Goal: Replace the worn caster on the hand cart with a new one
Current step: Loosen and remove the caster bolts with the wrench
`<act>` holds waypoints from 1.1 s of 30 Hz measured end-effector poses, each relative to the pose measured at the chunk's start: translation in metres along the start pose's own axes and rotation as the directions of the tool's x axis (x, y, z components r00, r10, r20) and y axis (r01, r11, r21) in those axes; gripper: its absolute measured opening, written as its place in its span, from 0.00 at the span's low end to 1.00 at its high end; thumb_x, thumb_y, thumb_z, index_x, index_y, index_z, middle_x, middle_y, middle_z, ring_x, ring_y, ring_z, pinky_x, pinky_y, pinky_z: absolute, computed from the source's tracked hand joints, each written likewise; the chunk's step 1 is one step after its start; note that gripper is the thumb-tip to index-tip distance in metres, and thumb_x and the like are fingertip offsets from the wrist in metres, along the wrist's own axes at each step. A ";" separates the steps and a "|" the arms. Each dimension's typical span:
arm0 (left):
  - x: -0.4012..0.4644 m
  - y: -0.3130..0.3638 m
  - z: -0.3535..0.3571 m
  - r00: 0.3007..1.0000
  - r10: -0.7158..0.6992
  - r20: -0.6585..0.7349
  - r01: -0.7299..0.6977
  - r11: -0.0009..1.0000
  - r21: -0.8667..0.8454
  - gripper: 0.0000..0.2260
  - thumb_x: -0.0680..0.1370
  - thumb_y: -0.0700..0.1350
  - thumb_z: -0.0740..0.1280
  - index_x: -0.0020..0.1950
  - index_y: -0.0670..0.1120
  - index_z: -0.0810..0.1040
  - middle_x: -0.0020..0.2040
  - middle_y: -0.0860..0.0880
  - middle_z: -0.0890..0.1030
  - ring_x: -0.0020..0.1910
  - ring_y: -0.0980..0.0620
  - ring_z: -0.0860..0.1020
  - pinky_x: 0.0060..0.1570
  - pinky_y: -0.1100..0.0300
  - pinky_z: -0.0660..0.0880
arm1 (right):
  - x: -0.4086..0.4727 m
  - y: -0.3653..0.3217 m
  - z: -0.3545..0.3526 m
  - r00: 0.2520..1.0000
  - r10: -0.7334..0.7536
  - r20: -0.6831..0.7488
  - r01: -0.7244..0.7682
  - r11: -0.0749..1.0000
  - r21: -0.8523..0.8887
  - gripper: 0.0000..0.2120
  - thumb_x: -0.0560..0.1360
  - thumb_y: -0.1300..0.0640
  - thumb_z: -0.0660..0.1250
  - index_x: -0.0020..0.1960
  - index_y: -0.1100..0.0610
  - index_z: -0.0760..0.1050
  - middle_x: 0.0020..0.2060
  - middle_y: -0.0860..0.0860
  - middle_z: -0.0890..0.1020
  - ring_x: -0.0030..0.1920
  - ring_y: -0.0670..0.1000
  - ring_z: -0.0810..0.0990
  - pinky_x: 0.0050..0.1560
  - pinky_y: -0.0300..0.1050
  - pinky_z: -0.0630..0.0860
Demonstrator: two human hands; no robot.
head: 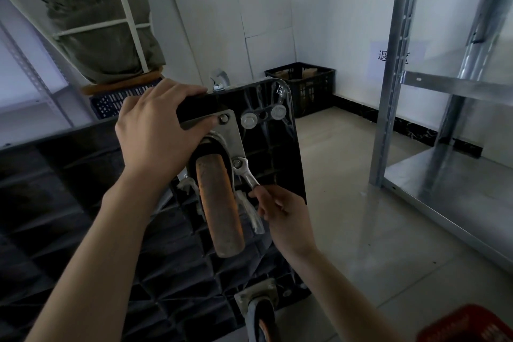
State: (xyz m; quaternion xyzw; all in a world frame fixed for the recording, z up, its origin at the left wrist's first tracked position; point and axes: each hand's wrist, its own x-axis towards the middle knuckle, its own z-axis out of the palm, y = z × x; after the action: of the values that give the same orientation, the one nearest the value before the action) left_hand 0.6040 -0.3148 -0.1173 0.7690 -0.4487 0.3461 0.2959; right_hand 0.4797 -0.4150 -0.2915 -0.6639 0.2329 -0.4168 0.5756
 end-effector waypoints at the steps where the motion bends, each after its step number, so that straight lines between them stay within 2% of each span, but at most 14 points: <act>1: 0.000 0.001 0.000 1.000 -0.001 -0.006 0.001 1.000 -0.004 0.19 0.73 0.56 0.75 0.63 0.56 0.81 0.59 0.56 0.81 0.57 0.55 0.72 0.55 0.60 0.59 | -0.001 -0.001 0.000 1.000 -0.006 -0.011 0.005 0.999 -0.033 0.11 0.82 0.50 0.65 0.44 0.48 0.83 0.30 0.47 0.78 0.33 0.45 0.77 0.36 0.41 0.71; 4: -0.001 0.001 0.000 1.000 -0.003 -0.004 0.003 1.000 0.000 0.19 0.73 0.56 0.75 0.63 0.56 0.81 0.59 0.56 0.81 0.57 0.54 0.72 0.56 0.58 0.61 | 0.001 -0.005 -0.010 0.993 -0.112 -0.031 0.102 0.967 -0.235 0.11 0.82 0.47 0.64 0.46 0.46 0.82 0.31 0.46 0.79 0.33 0.47 0.78 0.35 0.49 0.71; 7: 0.000 0.001 -0.001 1.000 -0.001 0.009 0.001 1.000 0.006 0.19 0.73 0.56 0.75 0.63 0.56 0.81 0.60 0.55 0.81 0.58 0.52 0.74 0.59 0.56 0.63 | 0.011 -0.021 -0.031 0.957 -0.290 0.031 0.257 0.789 -0.558 0.14 0.84 0.44 0.60 0.47 0.47 0.80 0.33 0.42 0.75 0.34 0.48 0.76 0.34 0.47 0.64; 9: 0.000 0.001 -0.001 1.000 0.001 0.014 -0.001 1.000 0.011 0.20 0.73 0.56 0.75 0.64 0.56 0.81 0.60 0.55 0.81 0.59 0.51 0.75 0.60 0.55 0.64 | 0.022 -0.041 -0.044 0.954 -0.283 0.099 0.271 0.673 -0.689 0.16 0.84 0.41 0.58 0.48 0.47 0.80 0.36 0.43 0.78 0.39 0.51 0.79 0.40 0.46 0.65; 11: -0.001 0.001 -0.001 1.000 0.005 0.014 -0.005 1.000 0.016 0.20 0.73 0.57 0.75 0.64 0.55 0.81 0.60 0.55 0.81 0.59 0.50 0.76 0.60 0.54 0.65 | 0.030 -0.062 -0.054 0.940 -0.311 0.142 0.303 0.564 -0.768 0.15 0.83 0.41 0.59 0.51 0.45 0.82 0.43 0.44 0.84 0.46 0.52 0.81 0.46 0.48 0.65; 13: -0.001 0.001 -0.001 1.000 0.000 0.011 0.000 1.000 0.014 0.20 0.74 0.56 0.74 0.64 0.55 0.81 0.60 0.55 0.81 0.59 0.50 0.76 0.59 0.55 0.64 | 0.034 -0.083 -0.062 0.904 -0.384 0.188 0.369 0.479 -0.797 0.13 0.83 0.43 0.61 0.51 0.44 0.82 0.45 0.44 0.84 0.49 0.51 0.80 0.49 0.48 0.61; 15: -0.001 0.002 -0.001 1.000 -0.003 0.010 0.003 1.000 0.012 0.20 0.74 0.56 0.75 0.64 0.55 0.81 0.61 0.55 0.81 0.59 0.50 0.75 0.57 0.58 0.61 | 0.035 -0.102 -0.064 0.870 -0.426 0.249 0.425 0.390 -0.817 0.12 0.83 0.45 0.62 0.49 0.44 0.83 0.42 0.45 0.83 0.48 0.50 0.79 0.47 0.46 0.56; 18: 0.000 0.002 -0.001 1.000 -0.005 0.016 0.005 1.000 0.016 0.20 0.74 0.57 0.74 0.64 0.55 0.80 0.61 0.55 0.81 0.60 0.50 0.75 0.56 0.59 0.59 | 0.039 -0.117 -0.067 0.817 -0.494 0.296 0.468 0.269 -0.842 0.12 0.81 0.42 0.63 0.48 0.44 0.83 0.38 0.44 0.82 0.43 0.47 0.73 0.47 0.44 0.53; 21: 0.000 0.002 -0.002 1.000 -0.006 0.020 0.006 1.000 0.020 0.20 0.74 0.57 0.74 0.64 0.55 0.80 0.61 0.55 0.80 0.60 0.49 0.76 0.57 0.57 0.61 | 0.035 -0.114 -0.075 0.806 -0.539 0.243 0.466 0.326 -0.823 0.11 0.80 0.41 0.64 0.50 0.44 0.84 0.39 0.42 0.83 0.44 0.48 0.78 0.50 0.46 0.61; 23: 0.000 0.002 -0.002 1.000 -0.015 0.017 0.014 1.000 0.013 0.20 0.73 0.57 0.74 0.65 0.56 0.80 0.61 0.55 0.80 0.60 0.50 0.75 0.57 0.58 0.60 | 0.029 -0.104 -0.081 0.823 -0.535 0.191 0.461 0.431 -0.776 0.10 0.80 0.42 0.65 0.50 0.44 0.84 0.36 0.41 0.81 0.40 0.48 0.78 0.48 0.46 0.65; 26: -0.001 0.002 -0.002 1.000 -0.023 0.017 0.023 1.000 0.008 0.20 0.74 0.57 0.74 0.65 0.56 0.80 0.61 0.56 0.80 0.60 0.51 0.74 0.57 0.59 0.58 | 0.022 -0.077 -0.078 0.885 -0.438 0.156 0.422 0.618 -0.663 0.10 0.81 0.44 0.65 0.51 0.46 0.83 0.34 0.41 0.79 0.36 0.45 0.77 0.40 0.45 0.67; 29: -0.001 0.003 -0.002 0.999 -0.030 0.024 0.029 1.000 0.007 0.20 0.74 0.57 0.74 0.65 0.56 0.80 0.61 0.56 0.80 0.60 0.51 0.74 0.57 0.59 0.58 | 0.013 -0.050 -0.066 0.929 -0.350 0.122 0.355 0.744 -0.566 0.12 0.81 0.41 0.63 0.50 0.45 0.83 0.31 0.41 0.77 0.32 0.43 0.76 0.30 0.38 0.64; 31: -0.001 0.004 -0.002 0.999 -0.035 0.027 0.034 0.999 0.006 0.20 0.74 0.57 0.74 0.65 0.56 0.80 0.61 0.56 0.80 0.60 0.50 0.74 0.58 0.58 0.59 | 0.009 -0.036 -0.056 0.943 -0.322 0.082 0.317 0.798 -0.513 0.15 0.81 0.40 0.61 0.52 0.45 0.84 0.31 0.41 0.77 0.31 0.42 0.75 0.29 0.37 0.62; 33: -0.001 0.004 -0.002 0.999 -0.038 0.029 0.038 0.999 0.009 0.20 0.74 0.57 0.74 0.65 0.57 0.80 0.61 0.57 0.80 0.61 0.50 0.74 0.58 0.58 0.59 | 0.007 -0.025 -0.047 0.957 -0.289 0.032 0.272 0.850 -0.451 0.12 0.82 0.43 0.63 0.53 0.46 0.84 0.29 0.41 0.75 0.31 0.42 0.75 0.29 0.36 0.62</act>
State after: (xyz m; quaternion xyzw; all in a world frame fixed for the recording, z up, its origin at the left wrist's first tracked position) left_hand 0.5999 -0.3143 -0.1159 0.7836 -0.4366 0.3310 0.2928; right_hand 0.4407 -0.4415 -0.2659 -0.7980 0.2342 -0.4432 0.3345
